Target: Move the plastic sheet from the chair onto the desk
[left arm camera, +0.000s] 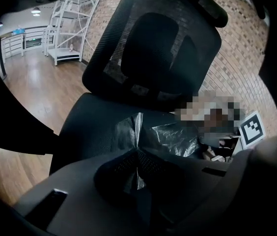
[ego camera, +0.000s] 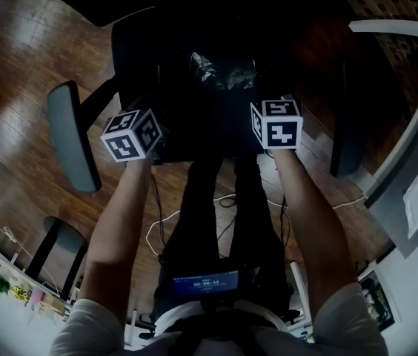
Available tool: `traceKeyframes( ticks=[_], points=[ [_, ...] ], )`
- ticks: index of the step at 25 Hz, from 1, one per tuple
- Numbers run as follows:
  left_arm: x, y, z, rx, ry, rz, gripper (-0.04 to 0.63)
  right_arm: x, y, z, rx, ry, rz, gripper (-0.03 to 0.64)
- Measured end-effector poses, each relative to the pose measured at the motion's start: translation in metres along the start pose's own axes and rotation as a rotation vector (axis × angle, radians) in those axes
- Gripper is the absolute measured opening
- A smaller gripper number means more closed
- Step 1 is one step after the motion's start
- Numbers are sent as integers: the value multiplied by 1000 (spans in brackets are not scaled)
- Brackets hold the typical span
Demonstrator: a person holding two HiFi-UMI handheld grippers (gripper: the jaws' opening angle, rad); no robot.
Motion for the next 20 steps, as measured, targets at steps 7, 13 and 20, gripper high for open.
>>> traceKeyframes(
  ticks=[7, 13, 20],
  points=[
    [-11, 35, -15, 13, 30, -18, 1, -6, 37, 12, 0, 2, -9, 6],
    [-36, 77, -29, 28, 47, -44, 1, -21, 82, 31, 1, 15, -23, 6],
    [-68, 122, -46, 43, 49, -96, 1, -37, 134, 48, 8, 34, -67, 6]
  ],
)
Point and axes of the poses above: the fingertips, and each gripper's own axes: y backward along the fingers, z to its left, x out of its underside, the point moved 10 cm from there along y, backward along the fingers, and after that the axes turned 13 degrees about -y, right-handed, at the moved point
